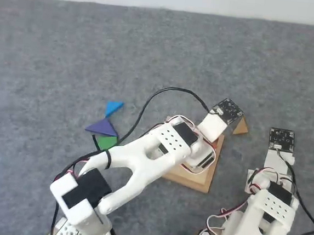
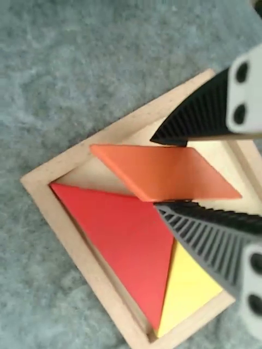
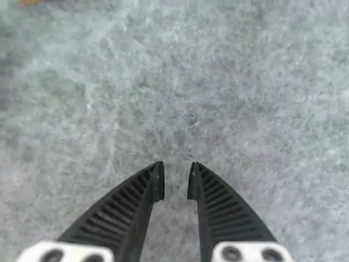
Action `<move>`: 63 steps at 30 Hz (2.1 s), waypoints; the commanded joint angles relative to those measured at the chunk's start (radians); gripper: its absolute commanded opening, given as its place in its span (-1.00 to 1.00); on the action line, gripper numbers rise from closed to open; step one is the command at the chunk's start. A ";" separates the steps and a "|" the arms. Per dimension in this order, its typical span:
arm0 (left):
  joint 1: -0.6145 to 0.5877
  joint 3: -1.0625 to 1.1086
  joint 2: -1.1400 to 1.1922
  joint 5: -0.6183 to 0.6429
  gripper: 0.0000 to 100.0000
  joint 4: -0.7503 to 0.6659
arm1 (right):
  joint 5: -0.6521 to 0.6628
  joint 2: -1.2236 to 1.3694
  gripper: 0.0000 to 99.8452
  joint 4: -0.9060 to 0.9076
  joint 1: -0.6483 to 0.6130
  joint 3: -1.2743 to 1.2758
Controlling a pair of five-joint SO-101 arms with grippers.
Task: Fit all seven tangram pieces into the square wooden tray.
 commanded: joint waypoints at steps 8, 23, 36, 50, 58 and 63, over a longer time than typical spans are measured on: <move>-0.023 -0.064 -0.020 0.048 -0.67 -0.025 | 0.003 -0.013 -0.81 -0.024 -0.012 -0.034; -0.611 0.219 -0.585 -0.048 -0.68 -0.005 | 0.055 -0.012 -0.80 0.272 -0.329 -0.258; -0.783 0.185 -0.244 -0.044 -0.67 -0.135 | -0.028 0.076 -0.80 0.384 -0.938 -0.367; -0.784 0.163 -0.206 -0.044 -0.67 -0.141 | -0.034 0.452 -0.80 0.139 -0.941 -0.482; -0.784 0.165 -0.206 -0.044 -0.67 -0.141 | -0.020 0.616 -0.80 0.139 -0.906 -0.506; -0.784 0.165 -0.206 -0.044 -0.67 -0.141 | 0.054 0.679 -0.80 0.139 -0.783 -0.545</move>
